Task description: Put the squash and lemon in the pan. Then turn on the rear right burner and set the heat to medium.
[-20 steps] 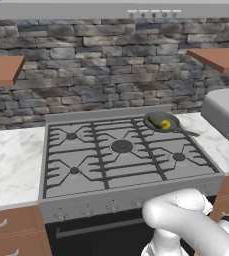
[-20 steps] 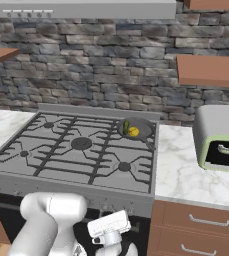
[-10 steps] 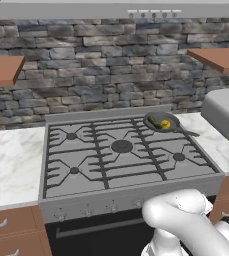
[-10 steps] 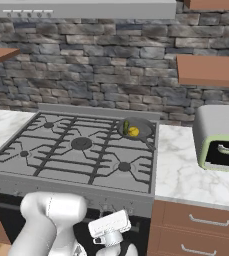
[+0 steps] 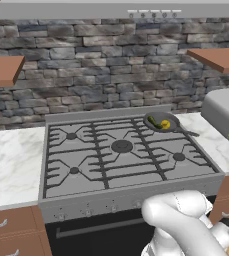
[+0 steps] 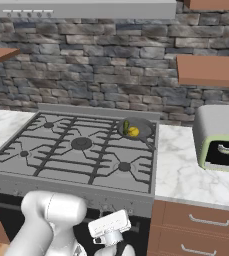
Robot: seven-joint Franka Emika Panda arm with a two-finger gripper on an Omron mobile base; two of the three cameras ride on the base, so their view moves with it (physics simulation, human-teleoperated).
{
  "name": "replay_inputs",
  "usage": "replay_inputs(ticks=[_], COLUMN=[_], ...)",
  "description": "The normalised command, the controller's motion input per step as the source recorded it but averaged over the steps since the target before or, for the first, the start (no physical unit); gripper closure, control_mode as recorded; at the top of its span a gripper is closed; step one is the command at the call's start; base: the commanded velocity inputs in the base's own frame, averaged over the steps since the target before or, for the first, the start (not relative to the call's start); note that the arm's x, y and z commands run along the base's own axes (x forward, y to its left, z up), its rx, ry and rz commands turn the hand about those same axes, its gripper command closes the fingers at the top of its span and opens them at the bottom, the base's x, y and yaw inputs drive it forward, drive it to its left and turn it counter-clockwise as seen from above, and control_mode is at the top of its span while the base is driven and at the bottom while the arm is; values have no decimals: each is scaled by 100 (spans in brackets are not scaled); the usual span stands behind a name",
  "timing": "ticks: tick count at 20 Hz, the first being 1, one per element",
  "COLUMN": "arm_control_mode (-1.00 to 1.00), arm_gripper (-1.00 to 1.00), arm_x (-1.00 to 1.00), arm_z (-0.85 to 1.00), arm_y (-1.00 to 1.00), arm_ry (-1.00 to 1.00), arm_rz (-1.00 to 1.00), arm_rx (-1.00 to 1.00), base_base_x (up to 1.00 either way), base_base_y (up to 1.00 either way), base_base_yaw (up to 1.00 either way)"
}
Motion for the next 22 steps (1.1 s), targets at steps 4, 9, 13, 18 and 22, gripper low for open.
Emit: replay_inputs(ticks=[4,9,13,18,22], arm_control_mode=[-100,-100,-100,-100,-100], arm_gripper=[100,100,100,100,100], arm_x=[0,-5,-14,-19,-15], arm_z=[0,0,0,-2,-1], arm_y=[0,0,4,8,10], arm_ry=[-58,-54,-54,-60,-61], arm_rz=[8,9,11,14,14], arm_rx=[-69,-85,-98,-100,-100], base_base_x=[0,0,0,0,0], base_base_y=[0,0,0,0,0], base_base_yaw=[0,0,0,0,0])
